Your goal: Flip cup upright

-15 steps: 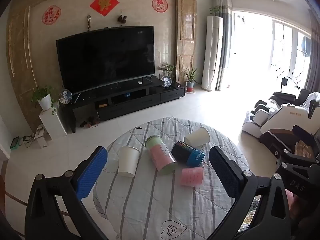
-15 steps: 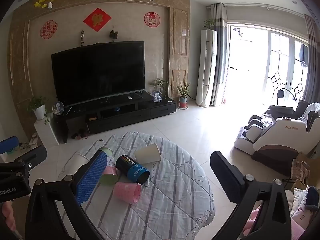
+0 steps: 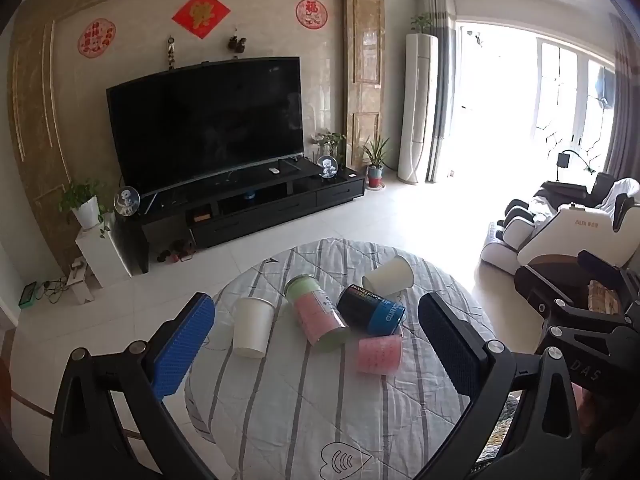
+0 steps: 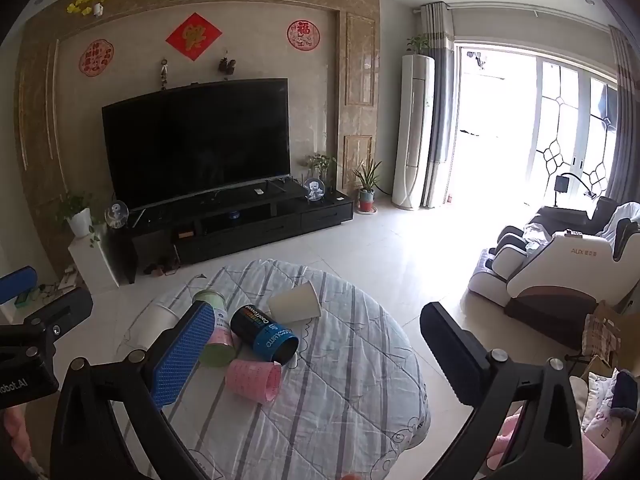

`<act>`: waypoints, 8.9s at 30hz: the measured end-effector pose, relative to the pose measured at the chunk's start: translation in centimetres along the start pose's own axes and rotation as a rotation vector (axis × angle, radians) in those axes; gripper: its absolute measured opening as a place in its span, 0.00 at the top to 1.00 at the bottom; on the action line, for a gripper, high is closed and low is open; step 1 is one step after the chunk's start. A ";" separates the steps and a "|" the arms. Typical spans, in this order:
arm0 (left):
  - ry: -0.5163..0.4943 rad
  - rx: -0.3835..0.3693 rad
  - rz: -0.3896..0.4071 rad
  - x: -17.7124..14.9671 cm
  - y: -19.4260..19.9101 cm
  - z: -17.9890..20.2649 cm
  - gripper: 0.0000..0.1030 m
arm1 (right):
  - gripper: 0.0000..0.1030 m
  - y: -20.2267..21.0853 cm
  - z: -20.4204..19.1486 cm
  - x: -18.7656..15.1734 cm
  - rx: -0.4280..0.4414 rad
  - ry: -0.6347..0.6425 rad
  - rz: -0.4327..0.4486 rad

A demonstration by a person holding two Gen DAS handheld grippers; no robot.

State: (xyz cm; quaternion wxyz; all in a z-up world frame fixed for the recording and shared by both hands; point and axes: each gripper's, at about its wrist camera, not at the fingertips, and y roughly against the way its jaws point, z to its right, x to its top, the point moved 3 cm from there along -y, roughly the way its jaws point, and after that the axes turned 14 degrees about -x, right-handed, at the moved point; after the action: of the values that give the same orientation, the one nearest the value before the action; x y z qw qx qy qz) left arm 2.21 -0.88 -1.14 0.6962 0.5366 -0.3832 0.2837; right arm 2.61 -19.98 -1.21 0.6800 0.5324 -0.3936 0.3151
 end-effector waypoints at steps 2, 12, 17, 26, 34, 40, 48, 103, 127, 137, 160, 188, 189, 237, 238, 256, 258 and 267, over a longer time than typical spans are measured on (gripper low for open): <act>0.002 0.001 0.002 0.1 0.1 0.0 0.00 | 0.00 0.0 0.1 0.0 -0.007 -0.003 -0.001; 0.006 0.009 0.003 0.1 0.5 -0.5 0.00 | 0.00 -0.5 0.1 -0.2 0.000 -0.007 -0.020; 0.007 0.012 0.000 0.1 0.2 -0.5 0.00 | 0.00 -0.5 0.0 -0.3 0.004 -0.002 -0.022; 0.006 0.020 -0.001 0.0 0.2 -0.7 0.00 | 0.00 -0.5 -0.2 -0.3 0.006 0.007 -0.016; 0.006 0.032 -0.004 -0.2 0.1 -1.0 0.00 | 0.00 -0.4 -0.3 -0.2 0.006 0.006 -0.014; 0.004 0.032 -0.005 -0.3 0.1 -1.0 0.00 | 0.00 -0.4 -0.3 -0.2 0.004 0.005 -0.013; 0.005 0.033 -0.009 -0.3 0.0 -0.9 0.00 | 0.00 -0.4 -0.3 -0.3 0.000 0.006 -0.015; 0.295 0.121 -0.432 -7.2 -7.7 -1.1 0.00 | 0.00 -10.3 -1.6 -6.3 0.189 0.183 -0.456; 0.360 0.071 -0.532 -5.2 -13.8 -11.5 0.00 | 0.00 -17.3 -14.0 -2.9 0.307 0.250 -0.549; 0.367 0.021 -0.569 -4.5 -16.7 -15.6 0.00 | 0.11 -21.8 -20.9 -4.1 0.367 0.288 -0.683; 0.438 0.015 -0.629 -6.2 -18.6 -19.0 0.00 | 0.31 -26.6 -25.5 -8.9 0.314 0.367 -0.799; 0.444 0.064 -0.596 -9.4 -11.7 -16.1 0.00 | 0.31 -15.8 -21.1 -12.8 0.416 0.372 -0.857; 0.446 0.067 -0.598 -9.6 -11.5 -16.1 0.00 | 0.31 -15.8 -21.4 -13.1 0.419 0.375 -0.860; 0.682 0.053 -0.767 -14.3 -24.0 -9.2 0.26 | 0.24 -19.2 -5.1 -10.0 0.160 0.241 -0.839; 0.656 0.066 -0.774 -14.0 -24.0 -9.0 0.27 | 0.24 -19.2 -5.3 -10.0 0.164 0.246 -0.840; 0.488 0.011 -0.589 -7.1 -19.4 -8.2 0.29 | 0.24 -18.2 -5.9 -8.7 0.210 0.217 -0.801; 0.441 0.021 -0.572 -6.4 -19.5 -7.8 0.29 | 0.24 -18.0 -5.8 -8.7 0.212 0.210 -0.797; 0.314 -0.003 -0.586 -7.9 -19.8 -5.6 0.31 | 0.24 -17.5 -5.1 -9.7 0.204 0.194 -0.815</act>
State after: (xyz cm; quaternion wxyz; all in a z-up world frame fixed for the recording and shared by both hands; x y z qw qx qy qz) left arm 15.09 -0.56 -18.99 0.7995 0.5728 -0.1007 0.1501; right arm 13.72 -19.23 -18.59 0.7266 0.6767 -0.0523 0.1068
